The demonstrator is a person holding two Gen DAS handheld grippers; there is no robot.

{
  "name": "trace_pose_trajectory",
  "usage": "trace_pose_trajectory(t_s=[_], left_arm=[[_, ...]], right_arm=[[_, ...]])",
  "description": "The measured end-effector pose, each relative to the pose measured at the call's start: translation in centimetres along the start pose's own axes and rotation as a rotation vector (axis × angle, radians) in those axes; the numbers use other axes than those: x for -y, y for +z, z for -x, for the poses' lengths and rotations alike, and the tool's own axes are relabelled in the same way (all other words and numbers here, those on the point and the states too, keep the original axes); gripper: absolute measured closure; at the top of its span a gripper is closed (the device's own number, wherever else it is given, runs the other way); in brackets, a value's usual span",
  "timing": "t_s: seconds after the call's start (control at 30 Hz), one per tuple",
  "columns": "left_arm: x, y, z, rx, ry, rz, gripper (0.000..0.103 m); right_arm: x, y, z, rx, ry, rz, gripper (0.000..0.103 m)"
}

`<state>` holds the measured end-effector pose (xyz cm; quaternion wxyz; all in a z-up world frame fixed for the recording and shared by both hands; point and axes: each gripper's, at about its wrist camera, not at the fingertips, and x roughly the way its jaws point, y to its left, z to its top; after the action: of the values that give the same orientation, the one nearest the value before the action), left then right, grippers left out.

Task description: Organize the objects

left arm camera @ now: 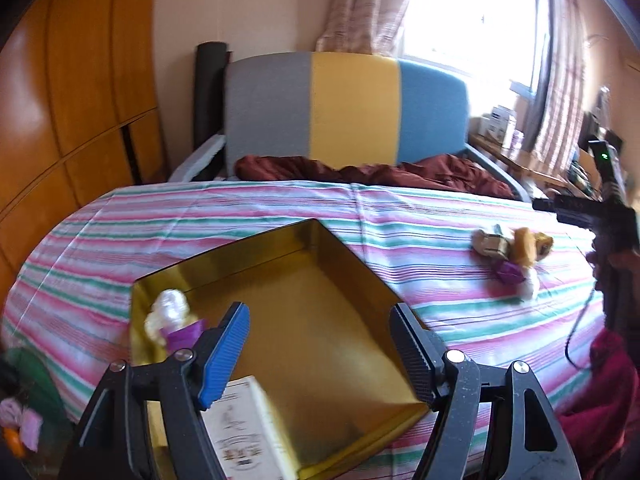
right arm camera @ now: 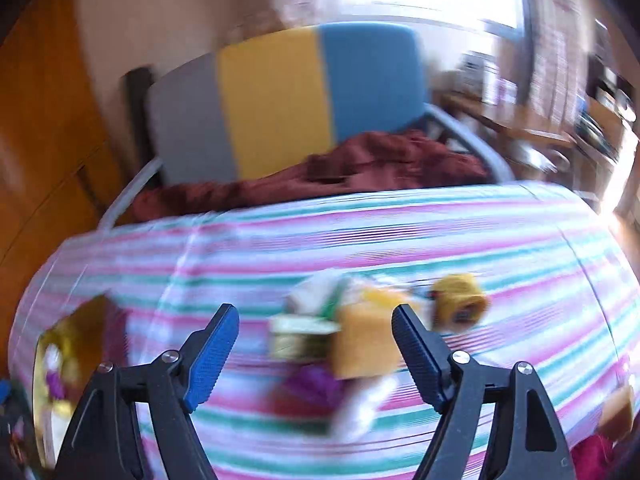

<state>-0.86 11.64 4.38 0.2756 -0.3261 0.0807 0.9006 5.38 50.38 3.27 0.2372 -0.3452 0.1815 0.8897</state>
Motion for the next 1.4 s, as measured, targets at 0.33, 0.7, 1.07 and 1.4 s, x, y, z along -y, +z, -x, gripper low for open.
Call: trace_pose_trajectory(t_s=[0.33,0.7,1.07,1.4], left_arm=[[9.6,1.5,-4.0,-0.08,-0.187,-0.117,0.03],[16.3,3.6,-9.4,-0.195,-0.322,-0.074,0.031],[17.5,2.5,-11.6,-0.266,-0.353,-0.098,0.03],[17.6,0.8,-12.3,-0.302,-0.368,-0.088,0.025]], right_arm=[[15.4,-1.3,-2.7,-0.038,-0.088,-0.537,0.022],[13.9,-1.6,-4.0,-0.111,0.08,-0.508,0.022],[7.3,-1.3,-7.8,-0.247,0.188,-0.249,0.018],[6.4,-1.7,-9.4,-0.297,0.097,-0.155,0.022]])
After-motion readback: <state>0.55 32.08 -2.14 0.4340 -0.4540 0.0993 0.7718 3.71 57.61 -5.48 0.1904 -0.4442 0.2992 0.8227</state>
